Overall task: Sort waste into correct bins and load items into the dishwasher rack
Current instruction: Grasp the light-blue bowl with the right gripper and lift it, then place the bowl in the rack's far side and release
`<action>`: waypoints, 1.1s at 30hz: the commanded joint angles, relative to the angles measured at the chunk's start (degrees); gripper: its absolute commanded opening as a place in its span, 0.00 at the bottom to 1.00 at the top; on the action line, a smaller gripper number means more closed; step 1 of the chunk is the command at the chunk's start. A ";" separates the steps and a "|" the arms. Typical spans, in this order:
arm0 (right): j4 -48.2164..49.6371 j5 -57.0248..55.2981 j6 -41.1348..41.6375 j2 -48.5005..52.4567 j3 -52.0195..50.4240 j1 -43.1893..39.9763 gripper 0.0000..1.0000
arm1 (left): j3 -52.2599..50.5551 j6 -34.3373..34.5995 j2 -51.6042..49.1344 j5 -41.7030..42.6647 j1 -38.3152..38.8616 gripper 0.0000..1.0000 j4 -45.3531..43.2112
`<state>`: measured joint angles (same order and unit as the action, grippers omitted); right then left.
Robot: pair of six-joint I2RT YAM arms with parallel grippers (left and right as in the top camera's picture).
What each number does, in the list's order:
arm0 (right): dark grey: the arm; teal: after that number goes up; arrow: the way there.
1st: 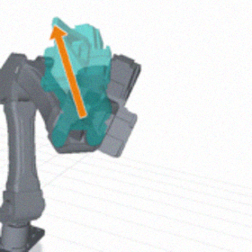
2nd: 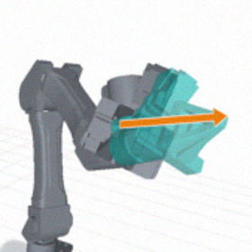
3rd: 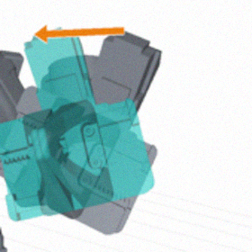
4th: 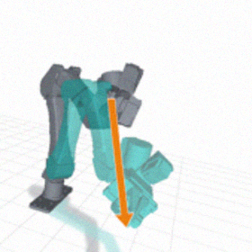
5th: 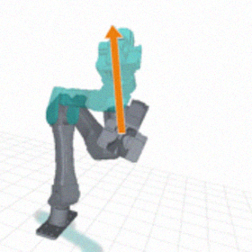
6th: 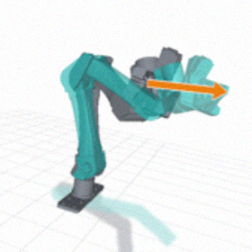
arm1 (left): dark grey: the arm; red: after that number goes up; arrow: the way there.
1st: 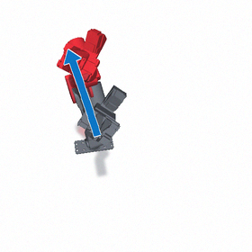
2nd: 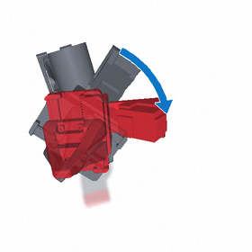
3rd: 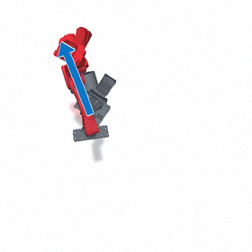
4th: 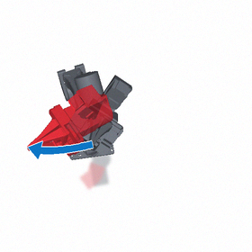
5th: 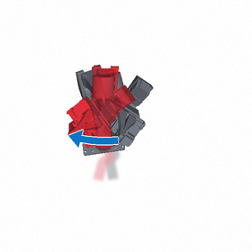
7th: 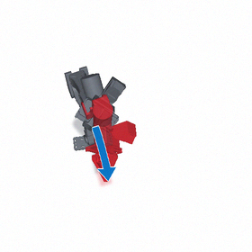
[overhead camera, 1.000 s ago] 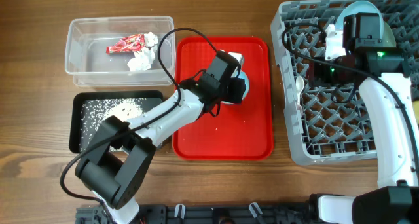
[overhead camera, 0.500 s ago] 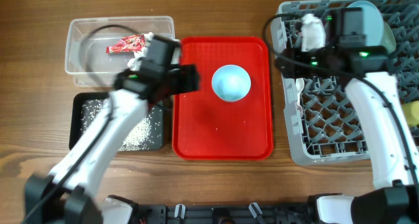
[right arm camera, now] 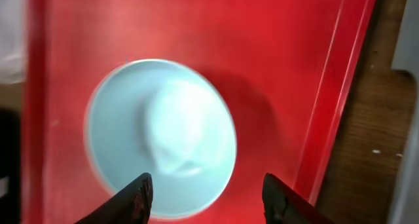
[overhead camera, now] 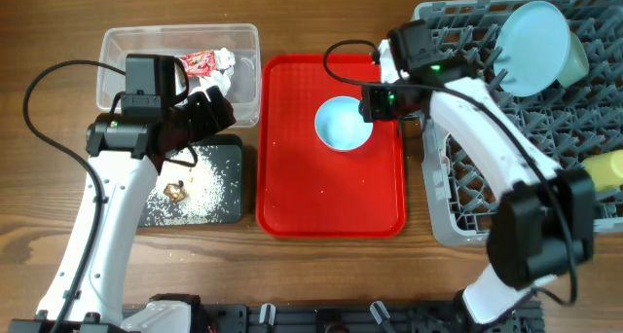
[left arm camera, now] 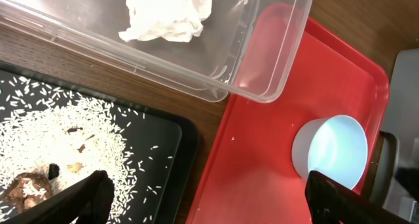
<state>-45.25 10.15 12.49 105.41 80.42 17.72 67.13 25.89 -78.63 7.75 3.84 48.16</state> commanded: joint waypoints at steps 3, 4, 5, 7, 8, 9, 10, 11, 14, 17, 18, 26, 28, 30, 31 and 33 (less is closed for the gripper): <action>0.83 -2.43 4.48 8.55 0.46 0.87 0.45 | 0.39 0.31 0.61 -0.11 -0.26 0.96 0.09; 1.03 -2.43 4.48 9.51 0.46 0.87 0.42 | 0.39 0.31 0.61 -0.11 -0.26 0.96 0.09; 1.22 -2.45 4.48 10.23 0.46 0.87 0.40 | 0.39 0.31 0.61 -0.11 -0.26 0.96 0.09; 1.75 -2.45 4.46 10.80 0.46 0.85 0.33 | 0.39 0.31 0.61 -0.11 -0.26 0.96 0.09; 2.29 -2.47 4.44 10.88 0.46 0.83 0.28 | 0.39 0.31 0.61 -0.11 -0.26 0.96 0.09; 2.71 -2.45 4.48 10.84 0.52 0.81 0.23 | 0.39 0.31 0.61 -0.11 -0.26 0.96 0.09; 2.67 -2.45 4.46 10.67 0.79 0.79 0.13 | 0.39 0.31 0.61 -0.09 -0.26 0.96 0.11; 2.29 -2.47 4.46 10.56 1.20 0.72 0.08 | 0.39 0.31 0.61 -0.09 -0.26 0.96 0.13; 0.11 -2.84 4.07 9.07 3.17 0.02 0.04 | 0.39 0.31 0.61 -0.07 -0.26 0.96 0.11; -2.49 -4.76 3.80 5.60 6.43 -1.55 0.04 | 0.39 0.31 0.61 -0.09 -0.26 0.96 0.11; -2.89 -5.25 2.71 3.93 7.39 -2.32 0.04 | 0.39 0.31 0.61 -0.09 -0.26 0.96 0.09; 2.16 -15.41 -3.69 -12.20 10.45 -13.42 0.04 | 0.39 0.31 0.61 -0.11 -0.26 0.96 0.09; 4.55 -18.29 -6.21 -14.40 10.45 -16.72 0.04 | 0.39 0.31 0.61 -0.11 -0.26 0.96 0.09; 7.48 -23.12 -9.44 -15.93 10.45 -20.85 0.04 | 0.39 0.31 0.61 -0.11 -0.26 0.96 0.09; 8.81 -25.53 -10.82 -16.20 10.45 -22.71 0.04 | 0.39 0.31 0.61 -0.11 -0.26 0.96 0.09; 11.43 -30.27 -14.40 -16.26 10.43 -26.18 0.04 | 0.39 0.31 0.61 -0.11 -0.26 0.96 0.09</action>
<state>-36.07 -8.93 5.76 88.84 90.70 -4.03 67.11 25.89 -78.63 7.75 3.84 48.25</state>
